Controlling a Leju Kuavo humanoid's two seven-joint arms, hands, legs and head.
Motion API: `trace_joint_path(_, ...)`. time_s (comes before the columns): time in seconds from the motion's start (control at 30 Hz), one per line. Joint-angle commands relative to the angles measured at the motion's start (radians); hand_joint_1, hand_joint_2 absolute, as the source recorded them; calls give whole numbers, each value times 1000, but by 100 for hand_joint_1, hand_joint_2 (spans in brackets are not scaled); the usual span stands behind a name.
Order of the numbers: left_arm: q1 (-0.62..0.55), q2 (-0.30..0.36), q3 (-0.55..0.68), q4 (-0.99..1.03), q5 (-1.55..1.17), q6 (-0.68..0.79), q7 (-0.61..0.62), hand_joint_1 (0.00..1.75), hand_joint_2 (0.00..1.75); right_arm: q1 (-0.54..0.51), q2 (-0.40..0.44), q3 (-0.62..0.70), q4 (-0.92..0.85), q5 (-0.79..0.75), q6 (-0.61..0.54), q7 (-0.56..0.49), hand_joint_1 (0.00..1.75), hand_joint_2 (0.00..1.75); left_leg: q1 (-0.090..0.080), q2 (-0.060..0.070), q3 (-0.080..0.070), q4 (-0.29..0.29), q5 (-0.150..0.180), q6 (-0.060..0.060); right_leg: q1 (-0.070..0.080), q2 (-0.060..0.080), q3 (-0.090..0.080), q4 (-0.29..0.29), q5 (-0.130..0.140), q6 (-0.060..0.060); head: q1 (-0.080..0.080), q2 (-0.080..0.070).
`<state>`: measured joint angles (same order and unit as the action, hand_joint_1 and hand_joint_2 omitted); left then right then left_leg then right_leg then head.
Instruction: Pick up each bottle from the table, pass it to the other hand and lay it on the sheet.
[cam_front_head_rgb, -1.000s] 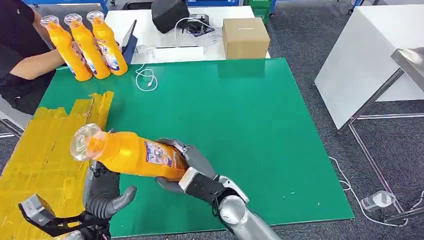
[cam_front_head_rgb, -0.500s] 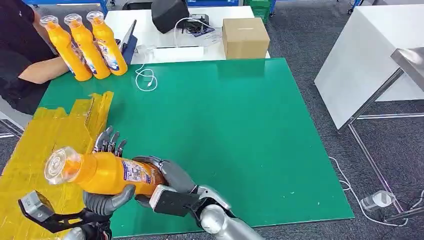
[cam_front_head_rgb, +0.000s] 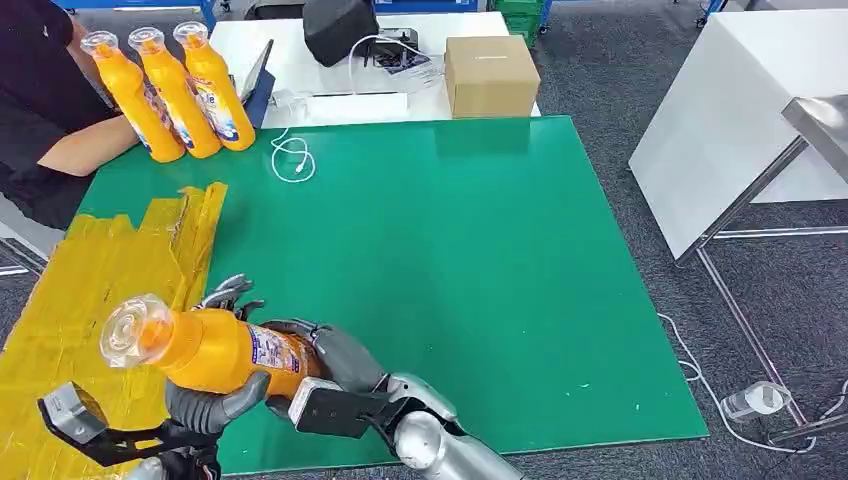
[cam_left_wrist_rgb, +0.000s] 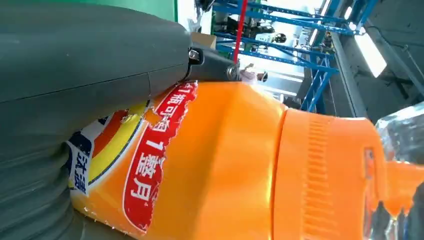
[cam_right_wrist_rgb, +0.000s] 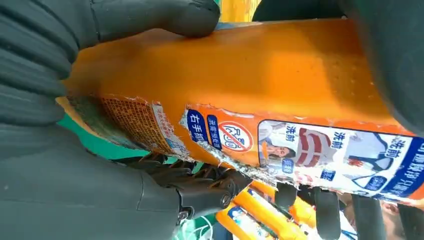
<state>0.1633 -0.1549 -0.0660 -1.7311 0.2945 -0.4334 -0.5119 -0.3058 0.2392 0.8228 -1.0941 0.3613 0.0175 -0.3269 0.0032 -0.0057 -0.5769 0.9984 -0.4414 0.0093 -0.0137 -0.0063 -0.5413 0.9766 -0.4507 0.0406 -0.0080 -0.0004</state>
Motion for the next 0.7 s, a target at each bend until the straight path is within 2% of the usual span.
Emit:
trace_joint_path(0.03,-57,-23,-92,78,-33,35,-16,175,175,75,-100,22,-27,34,-31,-23,175,175,1,-5,3,-2,0,0,1,-5,5,-3,-1,-1,0,0)
trace_joint_path(0.1,-60,-24,-97,81,-33,35,-18,175,175,83,-105,14,-37,36,-37,-23,175,175,1,-5,2,-1,0,0,1,-5,4,-3,-1,-1,0,0)
trace_joint_path(0.23,-103,-47,-165,127,-66,71,-22,175,175,187,-176,-68,-145,66,-65,-44,175,175,1,-7,2,-1,1,0,1,-7,3,-3,-1,0,0,0)
trace_joint_path(0.27,-113,-46,-179,133,-73,94,-33,175,175,207,-184,-98,-169,73,-66,-55,175,175,1,-10,3,-2,1,0,1,-10,7,-5,-2,-1,0,0)
trace_joint_path(0.37,-113,-38,-182,123,-89,122,-47,175,175,227,-182,-143,-208,89,-73,-72,175,175,1,-8,2,-1,0,0,1,-8,3,-4,-1,-1,0,0)
trace_joint_path(0.4,-107,-33,-175,111,-98,132,-53,175,175,229,-181,-156,-230,93,-81,-71,7,175,0,-4,1,0,0,0,0,-4,1,-3,-1,0,0,0)
trace_joint_path(0.43,-96,-30,-164,94,-122,151,-60,175,175,235,-174,-175,-255,97,-93,-70,0,175,1,-5,2,0,0,0,1,-4,3,-3,-1,-1,0,0)
trace_joint_path(0.53,-59,-3,-99,38,-230,240,-97,175,175,222,-171,-211,-325,86,-98,-57,0,175,0,-1,2,0,-1,0,1,-1,2,-2,-1,-1,0,0)
trace_joint_path(0.63,-39,9,-60,13,-254,247,-106,175,175,216,-170,-226,-351,77,-89,-50,0,175,0,4,1,0,-2,0,1,4,1,-1,0,-1,0,0)
trace_joint_path(0.7,-39,9,-60,13,-254,247,-106,175,175,216,-170,-226,-351,77,-89,-50,0,175,0,2,1,0,-1,0,1,2,0,-1,0,-1,0,0)
